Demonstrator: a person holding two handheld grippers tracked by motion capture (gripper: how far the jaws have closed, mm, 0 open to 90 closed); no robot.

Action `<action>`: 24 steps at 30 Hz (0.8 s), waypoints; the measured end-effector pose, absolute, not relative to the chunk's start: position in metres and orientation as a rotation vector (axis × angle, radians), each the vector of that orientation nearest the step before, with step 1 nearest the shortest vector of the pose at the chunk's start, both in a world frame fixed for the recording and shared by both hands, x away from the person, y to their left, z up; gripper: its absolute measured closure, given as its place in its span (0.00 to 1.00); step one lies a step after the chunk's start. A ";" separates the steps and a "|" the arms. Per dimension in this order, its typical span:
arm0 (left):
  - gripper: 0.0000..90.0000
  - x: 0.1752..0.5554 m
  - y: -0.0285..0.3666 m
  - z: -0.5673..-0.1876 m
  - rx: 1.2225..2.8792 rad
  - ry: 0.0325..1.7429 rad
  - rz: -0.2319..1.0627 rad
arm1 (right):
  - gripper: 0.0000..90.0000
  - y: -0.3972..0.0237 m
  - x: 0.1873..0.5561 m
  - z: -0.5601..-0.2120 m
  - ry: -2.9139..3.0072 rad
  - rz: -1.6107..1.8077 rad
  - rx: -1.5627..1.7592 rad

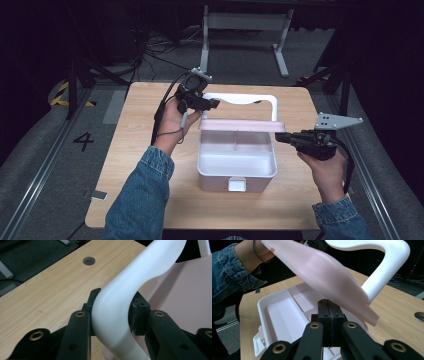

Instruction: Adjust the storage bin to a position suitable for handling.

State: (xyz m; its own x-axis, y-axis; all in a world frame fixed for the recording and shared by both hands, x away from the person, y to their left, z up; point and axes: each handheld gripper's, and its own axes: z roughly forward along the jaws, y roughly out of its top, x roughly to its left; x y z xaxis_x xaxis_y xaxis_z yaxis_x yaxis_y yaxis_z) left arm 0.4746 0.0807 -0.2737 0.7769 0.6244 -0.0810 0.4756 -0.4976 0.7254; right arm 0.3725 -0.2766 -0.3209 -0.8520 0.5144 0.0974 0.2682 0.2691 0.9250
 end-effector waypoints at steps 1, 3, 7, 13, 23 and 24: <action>0.74 0.474 0.081 -0.274 2.190 0.809 0.243 | 1.00 -0.277 0.373 -0.321 2.315 1.620 0.728; 0.72 0.474 0.081 -0.274 2.190 0.812 0.246 | 1.00 -0.277 0.373 -0.321 2.314 1.621 0.735; 0.66 0.473 0.080 -0.274 2.193 0.804 0.253 | 1.00 -0.276 0.373 -0.320 2.315 1.611 0.731; 0.60 0.468 0.089 -0.267 2.144 0.804 0.279 | 1.00 -0.276 0.373 -0.320 2.317 1.616 0.736; 0.56 0.450 0.115 -0.252 2.081 0.766 0.291 | 1.00 -0.276 0.373 -0.319 2.317 1.616 0.739; 0.55 0.447 0.119 -0.251 2.080 0.761 0.292 | 1.00 -0.276 0.373 -0.319 2.316 1.618 0.742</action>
State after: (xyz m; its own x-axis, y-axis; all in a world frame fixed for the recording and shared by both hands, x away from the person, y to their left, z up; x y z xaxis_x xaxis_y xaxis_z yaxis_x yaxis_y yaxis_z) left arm 0.4473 0.1189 -0.2505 0.7849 0.6154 -0.0718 0.4095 -0.4282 0.8056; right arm 0.3729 -0.2756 -0.3188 -0.8482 0.5192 0.1042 0.2765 0.2663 0.9234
